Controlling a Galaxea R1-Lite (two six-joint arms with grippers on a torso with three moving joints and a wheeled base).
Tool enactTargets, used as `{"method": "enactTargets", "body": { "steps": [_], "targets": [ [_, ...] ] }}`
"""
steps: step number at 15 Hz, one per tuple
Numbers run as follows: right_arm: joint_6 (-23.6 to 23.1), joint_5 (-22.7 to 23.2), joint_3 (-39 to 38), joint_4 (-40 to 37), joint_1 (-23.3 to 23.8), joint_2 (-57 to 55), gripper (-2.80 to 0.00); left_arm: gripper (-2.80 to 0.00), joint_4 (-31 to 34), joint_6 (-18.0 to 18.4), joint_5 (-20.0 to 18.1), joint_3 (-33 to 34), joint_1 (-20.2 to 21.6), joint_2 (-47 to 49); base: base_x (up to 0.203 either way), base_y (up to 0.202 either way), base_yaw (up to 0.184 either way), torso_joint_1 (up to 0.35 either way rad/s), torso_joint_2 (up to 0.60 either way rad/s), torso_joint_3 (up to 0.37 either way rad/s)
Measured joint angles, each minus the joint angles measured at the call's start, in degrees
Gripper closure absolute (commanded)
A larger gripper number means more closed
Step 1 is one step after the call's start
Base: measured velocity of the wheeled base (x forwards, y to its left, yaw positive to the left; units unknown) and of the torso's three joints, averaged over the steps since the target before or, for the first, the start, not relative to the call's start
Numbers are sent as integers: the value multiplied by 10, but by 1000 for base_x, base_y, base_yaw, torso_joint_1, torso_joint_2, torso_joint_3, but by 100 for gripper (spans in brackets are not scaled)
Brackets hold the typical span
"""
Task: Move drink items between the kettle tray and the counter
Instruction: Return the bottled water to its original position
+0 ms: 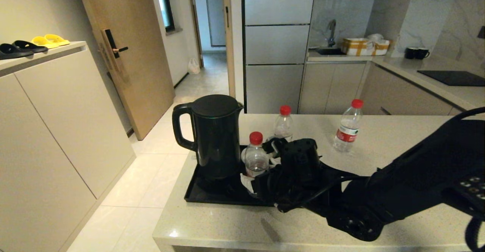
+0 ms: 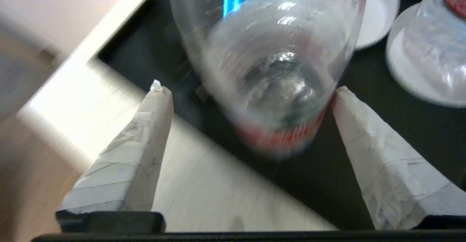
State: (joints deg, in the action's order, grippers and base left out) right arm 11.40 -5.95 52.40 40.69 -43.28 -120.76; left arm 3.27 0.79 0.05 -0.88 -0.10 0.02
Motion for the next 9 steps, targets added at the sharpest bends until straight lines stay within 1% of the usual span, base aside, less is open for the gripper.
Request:
{"method": "enactTargets", "body": {
  "steps": [2,5,7,9],
  "targets": [
    [-1,44,-25,-39,0,53,-280,0,0,0,0,0,0,0,0,0,0,0,0,0],
    [0,87,-90,-75,17,136,-280,0,0,0,0,0,0,0,0,0,0,0,0,0],
    [2,91,-107,-91,58,191,-280,0,0,0,0,0,0,0,0,0,0,0,0,0],
    [4,82,-92,-137,118,242,-280,0,0,0,0,0,0,0,0,0,0,0,0,0]
  ]
}}
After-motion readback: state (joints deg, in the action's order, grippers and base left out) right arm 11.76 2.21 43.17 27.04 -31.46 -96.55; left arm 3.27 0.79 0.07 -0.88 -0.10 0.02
